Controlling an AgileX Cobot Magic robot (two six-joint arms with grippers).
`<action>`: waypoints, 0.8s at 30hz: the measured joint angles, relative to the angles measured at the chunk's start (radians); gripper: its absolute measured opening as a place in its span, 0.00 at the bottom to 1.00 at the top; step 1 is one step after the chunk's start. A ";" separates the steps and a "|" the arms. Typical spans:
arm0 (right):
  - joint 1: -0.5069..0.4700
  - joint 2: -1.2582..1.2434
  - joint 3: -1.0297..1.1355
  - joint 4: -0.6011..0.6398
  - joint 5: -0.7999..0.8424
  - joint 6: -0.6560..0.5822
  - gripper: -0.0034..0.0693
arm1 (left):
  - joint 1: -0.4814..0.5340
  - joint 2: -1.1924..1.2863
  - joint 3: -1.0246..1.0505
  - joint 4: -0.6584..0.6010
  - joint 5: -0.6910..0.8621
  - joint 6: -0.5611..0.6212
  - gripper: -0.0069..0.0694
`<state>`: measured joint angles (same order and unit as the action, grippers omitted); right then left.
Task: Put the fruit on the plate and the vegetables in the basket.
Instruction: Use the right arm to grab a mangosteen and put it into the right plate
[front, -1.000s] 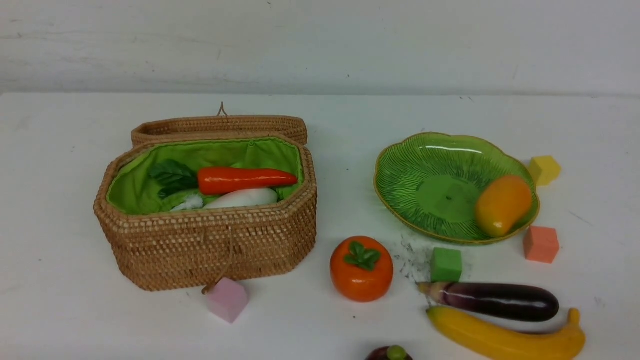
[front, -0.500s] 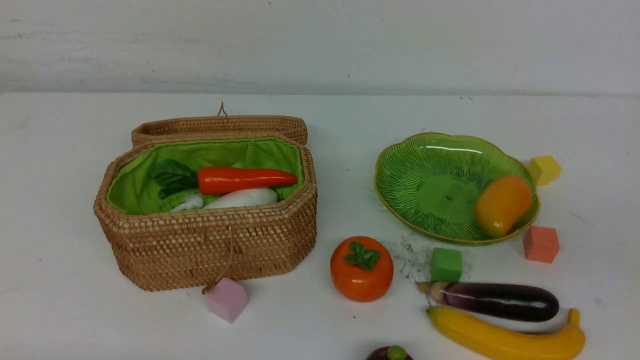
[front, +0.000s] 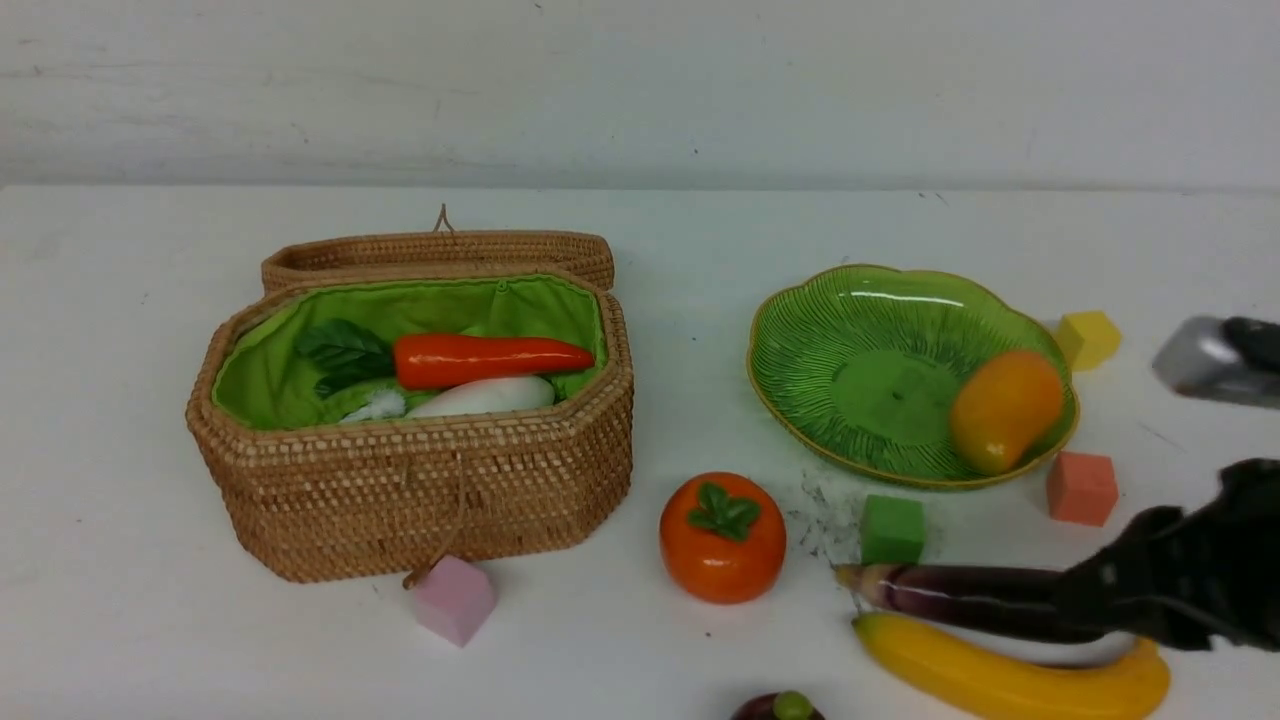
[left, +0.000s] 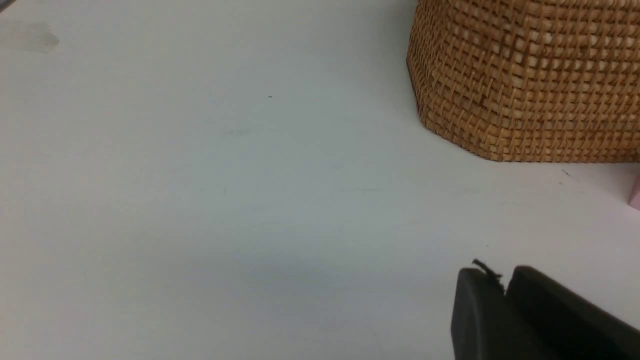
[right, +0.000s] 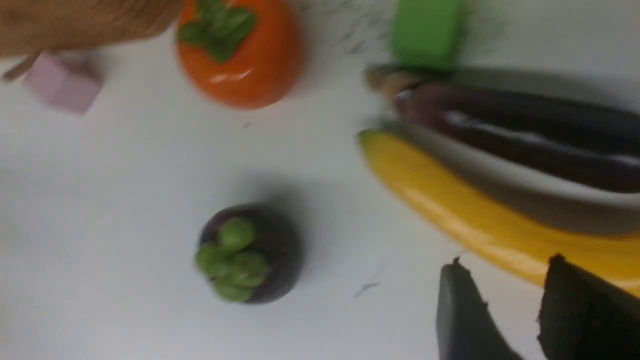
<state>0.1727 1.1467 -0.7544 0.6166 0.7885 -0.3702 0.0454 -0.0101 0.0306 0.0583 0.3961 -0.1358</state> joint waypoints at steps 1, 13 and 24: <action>0.037 0.024 -0.001 0.029 0.001 -0.015 0.44 | 0.000 0.000 0.000 0.000 0.000 0.000 0.19; 0.313 0.308 -0.100 0.113 -0.014 -0.009 0.97 | 0.000 0.000 0.000 0.000 0.000 0.000 0.20; 0.327 0.482 -0.229 -0.038 0.045 0.239 0.97 | 0.000 0.000 0.000 0.000 0.000 0.000 0.21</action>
<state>0.4998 1.6285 -0.9830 0.5783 0.8332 -0.1310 0.0454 -0.0101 0.0306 0.0583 0.3961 -0.1358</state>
